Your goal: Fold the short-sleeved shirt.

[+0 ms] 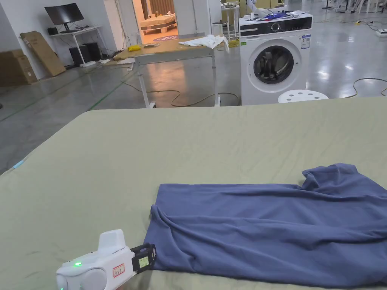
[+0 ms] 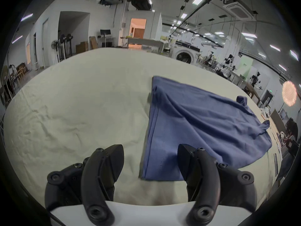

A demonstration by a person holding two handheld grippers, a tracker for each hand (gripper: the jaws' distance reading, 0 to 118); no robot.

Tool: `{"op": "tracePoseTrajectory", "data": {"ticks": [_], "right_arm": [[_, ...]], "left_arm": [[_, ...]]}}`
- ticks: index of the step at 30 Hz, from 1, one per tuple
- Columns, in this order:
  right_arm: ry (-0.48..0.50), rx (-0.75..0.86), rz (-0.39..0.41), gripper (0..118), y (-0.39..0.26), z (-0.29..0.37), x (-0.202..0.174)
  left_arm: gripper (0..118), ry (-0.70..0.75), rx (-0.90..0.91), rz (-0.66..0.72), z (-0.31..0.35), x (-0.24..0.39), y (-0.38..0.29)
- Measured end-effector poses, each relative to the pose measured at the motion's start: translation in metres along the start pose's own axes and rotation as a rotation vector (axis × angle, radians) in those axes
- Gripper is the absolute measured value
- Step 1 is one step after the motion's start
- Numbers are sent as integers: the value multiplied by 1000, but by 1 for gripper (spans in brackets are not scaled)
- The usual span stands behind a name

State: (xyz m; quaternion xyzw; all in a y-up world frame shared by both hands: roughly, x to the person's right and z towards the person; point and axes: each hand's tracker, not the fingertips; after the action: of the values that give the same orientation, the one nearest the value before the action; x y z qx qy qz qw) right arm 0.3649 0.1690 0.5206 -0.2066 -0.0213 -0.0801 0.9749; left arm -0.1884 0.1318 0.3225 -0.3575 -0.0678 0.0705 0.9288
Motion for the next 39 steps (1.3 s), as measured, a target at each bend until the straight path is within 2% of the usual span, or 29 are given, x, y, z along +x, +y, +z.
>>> {"op": "tracePoseTrajectory", "data": {"ticks": [3, 4, 5, 7, 11, 13, 14, 15, 16, 17, 21, 22, 23, 24, 25, 26, 28, 31, 33, 36, 39], "right_arm": [[-18, -24, -19, 0, -4, -1, 7], [-23, -28, -28, 0, -5, -1, 8], [-27, -32, -36, 0, -7, -2, 10], [-34, -42, -47, 0, -8, -6, 12], [-91, -97, -32, 1, -5, -27, 17], [-117, -109, -49, 6, 0, -45, 25], [-132, -117, -62, 10, 3, -55, 31], [-144, -133, -79, 31, 5, -66, 36], [-150, -157, -107, 60, 5, -81, 49], [-143, -185, -138, 68, 6, -94, 58], [-239, -324, -181, 65, -2, -142, 79], [-194, -358, -205, 44, -9, -149, 83], [-163, -374, -211, 32, -16, -153, 84], [-199, -336, -168, 30, -17, -147, 80], [-186, -319, -153, 16, -13, -142, 77], [-168, -330, -145, 10, -10, -141, 77], [-168, -350, -100, 8, -4, -141, 75], [-196, -311, -49, 8, 11, -126, 67], [-233, -287, -3, 8, 21, -102, 47], [-203, -294, -35, 8, 19, -75, 41], [-200, -290, -28, 8, 5, -42, 36]], "left_arm": [[44, 31, -41, -59, -9, 10, 0], [25, 40, -41, -91, -9, 15, 2], [14, 48, -37, -125, -10, 18, 4], [5, 37, -71, -169, -12, 28, 5], [3, 89, -116, -294, -23, 48, 4], [3, 88, -131, -291, -26, 47, 8], [3, 83, -141, -285, -27, 45, 10], [3, 77, -152, -278, -27, 42, 12], [3, 72, -158, -271, -28, 40, 14], [3, 70, -163, -269, -29, 39, 15], [3, 79, -166, -285, -29, 43, 12], [3, 84, -166, -294, -29, 46, 11], [3, 89, -165, -304, -29, 48, 10], [3, 93, -164, -307, -29, 48, 9], [3, 95, -164, -309, -29, 48, 9], [3, 95, -164, -312, -30, 49, 9], [0, 71, -182, -348, -28, 45, 14], [0, -5, -170, -229, -8, 24, 34], [0, -29, -90, -167, 18, 12, 34], [0, -61, -65, -159, 58, 0, 28], [0, -62, -68, -168, 92, -5, 7]]}}
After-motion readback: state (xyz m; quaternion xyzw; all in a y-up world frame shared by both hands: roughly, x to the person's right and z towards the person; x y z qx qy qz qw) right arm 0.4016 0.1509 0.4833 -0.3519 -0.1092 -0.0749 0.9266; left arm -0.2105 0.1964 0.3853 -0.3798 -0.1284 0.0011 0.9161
